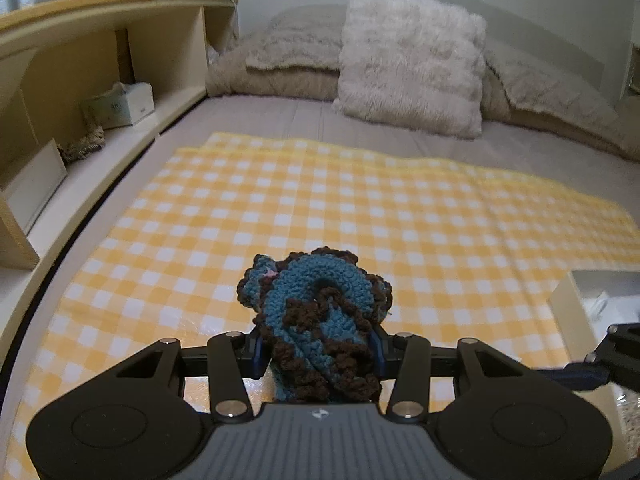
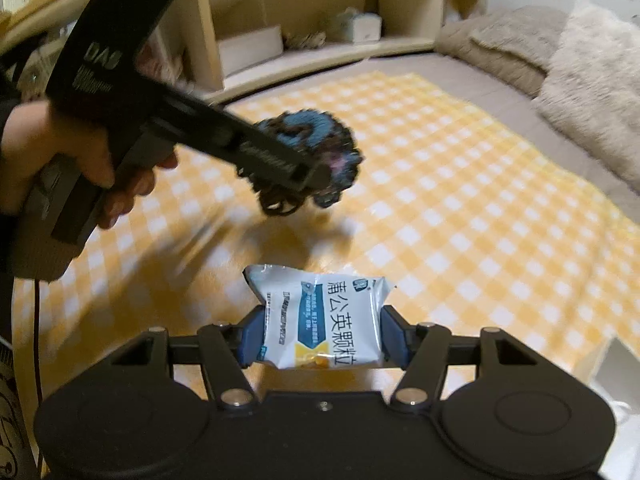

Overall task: Organize soft objects
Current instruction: 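Carry the scrunchie and sachet over the white tray with both tools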

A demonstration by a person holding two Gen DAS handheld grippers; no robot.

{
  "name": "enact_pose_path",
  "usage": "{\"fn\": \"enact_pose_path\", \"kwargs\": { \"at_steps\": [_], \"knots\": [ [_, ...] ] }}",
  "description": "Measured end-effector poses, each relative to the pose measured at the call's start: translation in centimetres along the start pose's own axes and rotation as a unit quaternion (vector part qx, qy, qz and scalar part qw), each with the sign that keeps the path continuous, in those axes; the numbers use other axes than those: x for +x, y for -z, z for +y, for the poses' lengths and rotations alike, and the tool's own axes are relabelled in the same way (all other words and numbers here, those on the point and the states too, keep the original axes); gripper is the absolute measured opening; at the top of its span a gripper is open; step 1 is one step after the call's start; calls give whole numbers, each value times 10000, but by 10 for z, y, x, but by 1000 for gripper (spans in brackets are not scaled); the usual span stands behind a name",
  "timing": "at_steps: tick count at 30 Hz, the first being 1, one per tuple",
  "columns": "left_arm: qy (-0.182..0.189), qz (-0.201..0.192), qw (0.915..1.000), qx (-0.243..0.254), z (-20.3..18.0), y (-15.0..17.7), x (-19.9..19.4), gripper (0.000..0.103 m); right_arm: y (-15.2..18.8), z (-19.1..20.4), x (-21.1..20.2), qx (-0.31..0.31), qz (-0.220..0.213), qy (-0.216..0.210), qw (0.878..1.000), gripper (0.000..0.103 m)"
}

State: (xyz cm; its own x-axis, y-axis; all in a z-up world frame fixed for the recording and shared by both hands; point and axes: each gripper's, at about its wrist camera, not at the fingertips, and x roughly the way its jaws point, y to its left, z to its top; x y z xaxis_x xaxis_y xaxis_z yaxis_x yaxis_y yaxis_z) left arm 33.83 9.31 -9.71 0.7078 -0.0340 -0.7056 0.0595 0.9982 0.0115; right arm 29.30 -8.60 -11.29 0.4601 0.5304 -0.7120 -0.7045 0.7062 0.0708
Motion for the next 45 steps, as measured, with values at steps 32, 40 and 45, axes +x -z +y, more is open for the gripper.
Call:
{"fn": "enact_pose_path", "kwargs": {
  "at_steps": [32,40,45],
  "knots": [
    [1187,-1126,9864,157,-88,-9,-124,47,50,-58,-200,1397,-1429,1884,9615,62],
    [1682,-1128,9786,372,-140,-14,-124,47,88,-83,-243,1902,-1506,2430,9392,62],
    [1928,-1026,9743,545,-176,-14,-116,47,113,-98,-265,2193,-1464,2727,9253,62]
  ]
}}
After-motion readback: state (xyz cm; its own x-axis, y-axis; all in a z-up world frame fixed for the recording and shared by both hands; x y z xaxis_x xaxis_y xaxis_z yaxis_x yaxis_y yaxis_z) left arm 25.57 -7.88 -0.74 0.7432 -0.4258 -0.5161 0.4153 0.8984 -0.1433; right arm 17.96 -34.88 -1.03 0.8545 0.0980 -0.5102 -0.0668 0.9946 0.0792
